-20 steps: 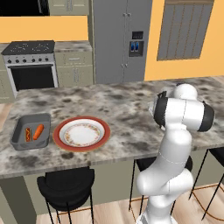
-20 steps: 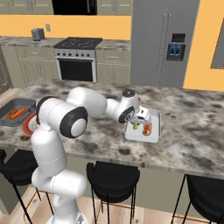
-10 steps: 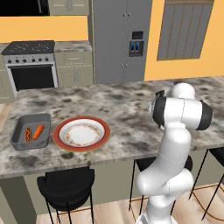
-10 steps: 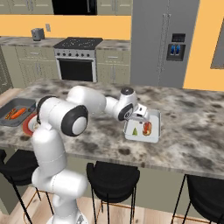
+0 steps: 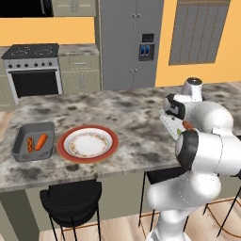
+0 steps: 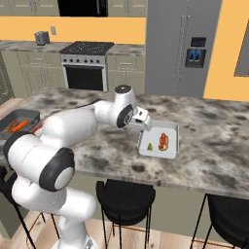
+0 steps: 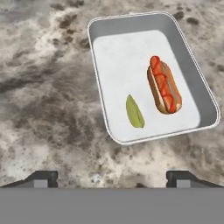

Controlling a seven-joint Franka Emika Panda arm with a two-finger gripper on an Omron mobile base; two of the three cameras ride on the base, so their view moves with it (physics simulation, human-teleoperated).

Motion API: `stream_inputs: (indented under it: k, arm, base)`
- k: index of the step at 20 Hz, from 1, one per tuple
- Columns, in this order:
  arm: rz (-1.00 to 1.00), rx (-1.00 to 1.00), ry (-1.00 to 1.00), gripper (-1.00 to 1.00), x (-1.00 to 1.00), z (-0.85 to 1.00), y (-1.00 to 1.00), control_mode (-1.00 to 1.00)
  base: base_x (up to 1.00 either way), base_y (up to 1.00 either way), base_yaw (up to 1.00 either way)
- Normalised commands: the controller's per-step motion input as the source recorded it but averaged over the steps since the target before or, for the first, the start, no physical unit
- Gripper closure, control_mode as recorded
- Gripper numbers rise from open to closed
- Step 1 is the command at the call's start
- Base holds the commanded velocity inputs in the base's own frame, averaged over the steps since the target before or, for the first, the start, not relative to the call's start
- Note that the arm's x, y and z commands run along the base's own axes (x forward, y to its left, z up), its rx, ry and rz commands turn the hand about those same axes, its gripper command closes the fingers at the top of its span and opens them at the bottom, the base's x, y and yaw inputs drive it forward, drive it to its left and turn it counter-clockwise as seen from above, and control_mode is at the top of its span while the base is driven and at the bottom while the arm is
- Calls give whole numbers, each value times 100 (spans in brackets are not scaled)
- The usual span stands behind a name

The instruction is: Place one cooked food and one vegetable from the large plate to each tupperware container.

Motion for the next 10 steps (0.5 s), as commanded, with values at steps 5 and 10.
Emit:
stream_inputs:
  k: [5,10]
  arm:
    - [2,-1,-4,-100,-99,24,100,-100]
    - [10,0,-5,-100,-84,12,98,-100]
  base:
    - [0,0,0]
    - [0,0,0]
